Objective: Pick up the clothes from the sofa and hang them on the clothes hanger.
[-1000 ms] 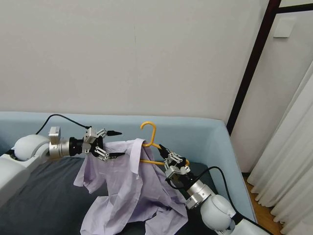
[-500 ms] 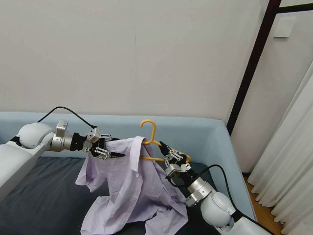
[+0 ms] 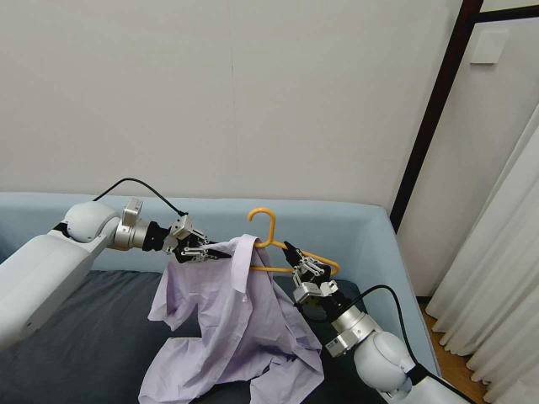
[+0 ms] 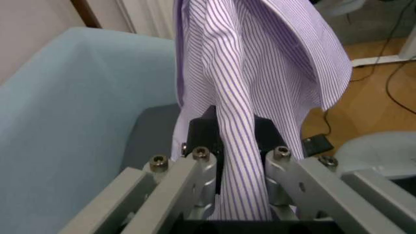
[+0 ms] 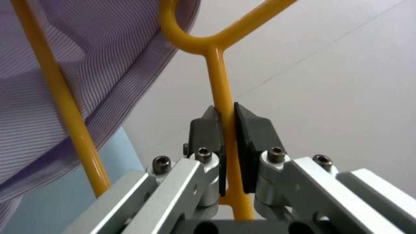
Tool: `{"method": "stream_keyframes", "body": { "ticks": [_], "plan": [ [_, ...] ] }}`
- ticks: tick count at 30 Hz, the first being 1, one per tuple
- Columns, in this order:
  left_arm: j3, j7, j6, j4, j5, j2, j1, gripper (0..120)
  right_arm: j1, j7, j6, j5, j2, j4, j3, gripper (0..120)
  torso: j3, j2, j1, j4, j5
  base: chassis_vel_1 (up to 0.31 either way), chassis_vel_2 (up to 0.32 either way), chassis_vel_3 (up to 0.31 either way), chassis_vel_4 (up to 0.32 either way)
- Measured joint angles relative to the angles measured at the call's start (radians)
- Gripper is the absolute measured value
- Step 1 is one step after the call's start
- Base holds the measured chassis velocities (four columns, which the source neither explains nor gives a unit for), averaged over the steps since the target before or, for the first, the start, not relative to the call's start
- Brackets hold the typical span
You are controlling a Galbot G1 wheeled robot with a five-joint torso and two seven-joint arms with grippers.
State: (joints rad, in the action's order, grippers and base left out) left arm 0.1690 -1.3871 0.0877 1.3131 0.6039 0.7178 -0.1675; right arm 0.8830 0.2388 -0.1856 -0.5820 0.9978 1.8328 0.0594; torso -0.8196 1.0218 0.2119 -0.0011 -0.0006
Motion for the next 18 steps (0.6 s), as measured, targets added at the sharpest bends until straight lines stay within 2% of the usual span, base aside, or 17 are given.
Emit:
{"method": "stream_keyframes", "body": {
  "ticks": [5,7,10,12,14,17,18],
  "plan": [
    [0.000,-0.027,0.006,-0.028,-0.015,0.023,0.012,7,0.005,0.006,0.004,0.064,-0.005,0.002,0.007,7,0.000,0.000,0.000,-0.0002,0.0002,0.000,0.000,0.000,0.000],
    [0.000,-0.026,0.006,-0.033,-0.016,0.024,0.013,7,0.005,0.006,0.005,0.089,-0.007,0.006,0.010,11,0.000,0.000,0.000,-0.0002,0.0002,0.000,0.000,0.000,0.000],
    [-0.006,-0.012,0.004,-0.048,-0.017,0.028,0.012,7,0.012,0.006,0.007,0.188,-0.011,0.023,0.018,26,0.000,0.000,0.000,-0.0001,0.0000,0.000,0.000,0.000,0.000],
    [-0.013,-0.005,0.002,-0.054,-0.018,0.028,0.009,7,0.019,0.007,0.005,0.239,-0.014,0.033,0.021,29,0.000,0.000,0.000,-0.0001,0.0000,0.000,0.000,0.000,0.000],
    [-0.025,0.011,-0.005,-0.065,-0.021,0.029,0.004,7,0.032,0.003,-0.028,0.332,-0.017,0.048,0.029,39,0.000,0.000,0.000,-0.0001,-0.0001,0.000,0.000,0.000,0.000],
    [-0.039,0.024,-0.012,-0.076,-0.030,0.031,0.002,7,0.055,-0.077,-0.143,0.490,-0.020,0.062,0.040,52,0.000,0.000,0.000,-0.0001,-0.0001,0.000,0.000,0.000,0.000],
    [-0.039,0.024,-0.012,-0.076,-0.030,0.031,0.002,7,0.055,-0.077,-0.143,0.490,-0.020,0.062,0.040,52,0.000,0.000,0.000,-0.0001,-0.0001,0.000,0.000,0.000,0.000]
  ]
}}
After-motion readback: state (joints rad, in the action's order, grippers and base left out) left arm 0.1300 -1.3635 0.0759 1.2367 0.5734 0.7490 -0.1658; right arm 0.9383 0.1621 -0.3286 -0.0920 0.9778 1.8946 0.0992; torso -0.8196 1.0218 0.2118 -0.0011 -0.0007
